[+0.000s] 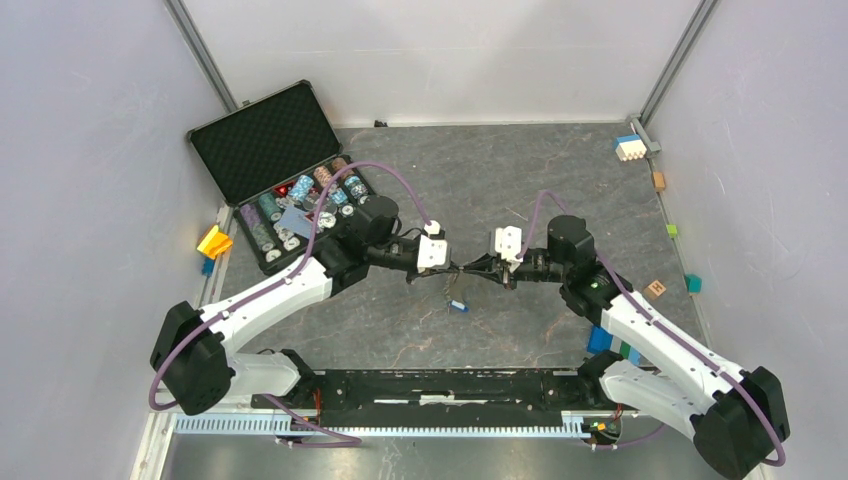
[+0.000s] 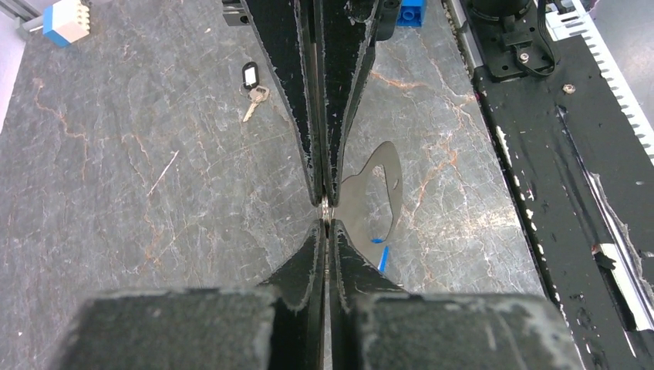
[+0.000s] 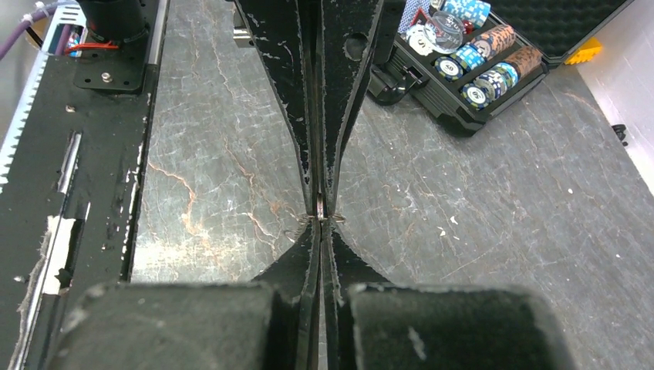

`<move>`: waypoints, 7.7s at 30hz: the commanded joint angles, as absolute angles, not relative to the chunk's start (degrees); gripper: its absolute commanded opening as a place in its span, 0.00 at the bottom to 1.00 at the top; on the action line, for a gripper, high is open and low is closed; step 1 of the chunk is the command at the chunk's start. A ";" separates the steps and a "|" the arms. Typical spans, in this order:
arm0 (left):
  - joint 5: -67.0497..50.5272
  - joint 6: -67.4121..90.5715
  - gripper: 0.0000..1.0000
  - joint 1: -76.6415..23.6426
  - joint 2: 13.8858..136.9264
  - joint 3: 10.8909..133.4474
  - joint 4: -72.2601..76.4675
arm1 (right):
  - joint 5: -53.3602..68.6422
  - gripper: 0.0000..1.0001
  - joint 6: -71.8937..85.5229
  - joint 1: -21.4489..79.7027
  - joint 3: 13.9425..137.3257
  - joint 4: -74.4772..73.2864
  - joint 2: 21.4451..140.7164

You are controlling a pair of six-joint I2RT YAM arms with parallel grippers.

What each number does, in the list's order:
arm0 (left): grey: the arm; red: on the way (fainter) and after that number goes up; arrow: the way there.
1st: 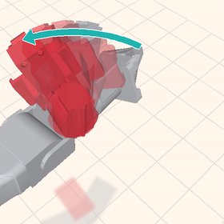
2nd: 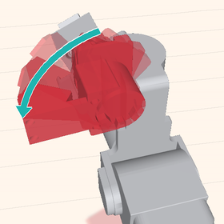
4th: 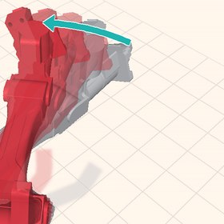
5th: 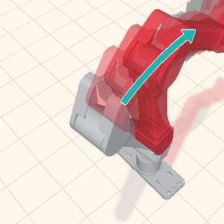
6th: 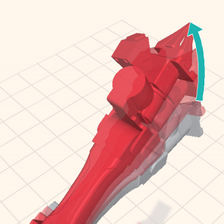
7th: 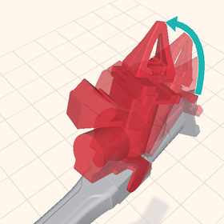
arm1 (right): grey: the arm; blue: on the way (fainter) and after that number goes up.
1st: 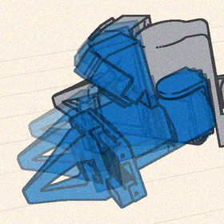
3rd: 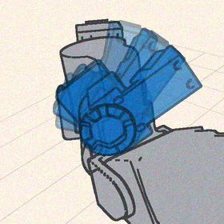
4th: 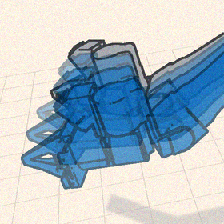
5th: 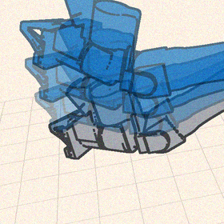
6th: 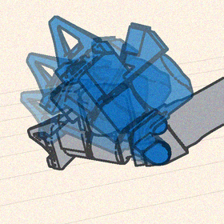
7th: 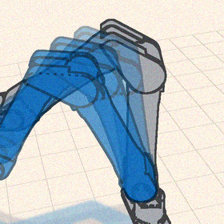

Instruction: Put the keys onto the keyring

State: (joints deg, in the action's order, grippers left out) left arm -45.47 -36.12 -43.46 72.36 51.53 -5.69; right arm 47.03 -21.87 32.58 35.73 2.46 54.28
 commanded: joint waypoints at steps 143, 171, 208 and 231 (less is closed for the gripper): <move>-25.67 -14.59 0.02 -42.01 74.38 50.88 3.84 | 31.50 0.00 -27.26 35.40 48.25 -13.74 64.25; -22.57 -19.38 0.02 -42.80 77.52 57.83 -9.99 | 19.34 0.00 -32.28 40.67 46.58 -14.42 60.77; -19.88 -16.15 0.02 -42.80 82.22 63.29 -15.23 | 15.61 0.00 -32.85 43.50 47.24 -14.42 61.83; -14.35 7.78 0.02 -42.63 85.40 63.98 -4.49 | 6.50 0.00 -21.56 43.84 50.54 -11.47 67.28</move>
